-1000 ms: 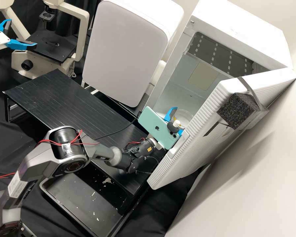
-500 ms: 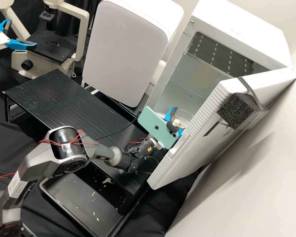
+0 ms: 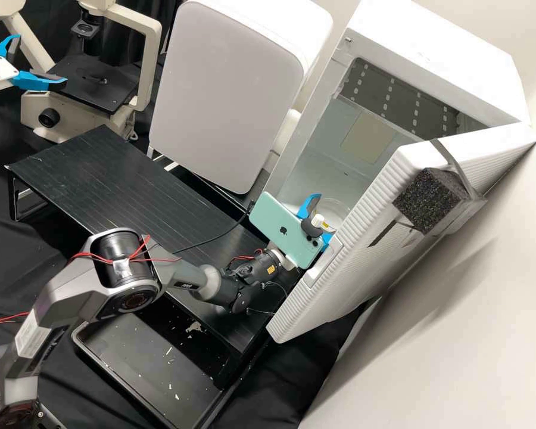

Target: Take the petri dish out of the incubator

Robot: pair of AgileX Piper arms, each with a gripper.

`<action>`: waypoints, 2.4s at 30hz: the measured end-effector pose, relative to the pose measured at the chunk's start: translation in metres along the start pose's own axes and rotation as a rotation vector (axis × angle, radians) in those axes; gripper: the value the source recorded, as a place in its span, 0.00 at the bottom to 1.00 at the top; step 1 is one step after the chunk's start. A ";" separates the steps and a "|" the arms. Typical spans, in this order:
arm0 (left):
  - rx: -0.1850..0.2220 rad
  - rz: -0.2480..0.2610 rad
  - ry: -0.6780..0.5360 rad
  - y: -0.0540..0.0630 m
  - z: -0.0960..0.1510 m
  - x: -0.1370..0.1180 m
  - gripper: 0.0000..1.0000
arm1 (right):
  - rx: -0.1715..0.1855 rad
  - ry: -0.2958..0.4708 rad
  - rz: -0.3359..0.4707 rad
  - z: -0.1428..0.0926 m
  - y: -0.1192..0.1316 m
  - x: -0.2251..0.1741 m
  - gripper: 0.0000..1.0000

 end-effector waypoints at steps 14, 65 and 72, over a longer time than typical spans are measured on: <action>0.000 0.000 0.000 0.000 0.000 0.000 1.00 | -0.014 0.001 -0.026 -0.002 -0.013 0.006 0.00; 0.000 0.000 0.000 0.000 0.000 0.000 1.00 | -0.032 -0.029 -0.037 0.002 -0.017 0.008 1.00; 0.000 0.000 0.000 0.000 0.000 0.000 1.00 | 0.026 -0.038 -0.081 0.003 -0.013 0.012 1.00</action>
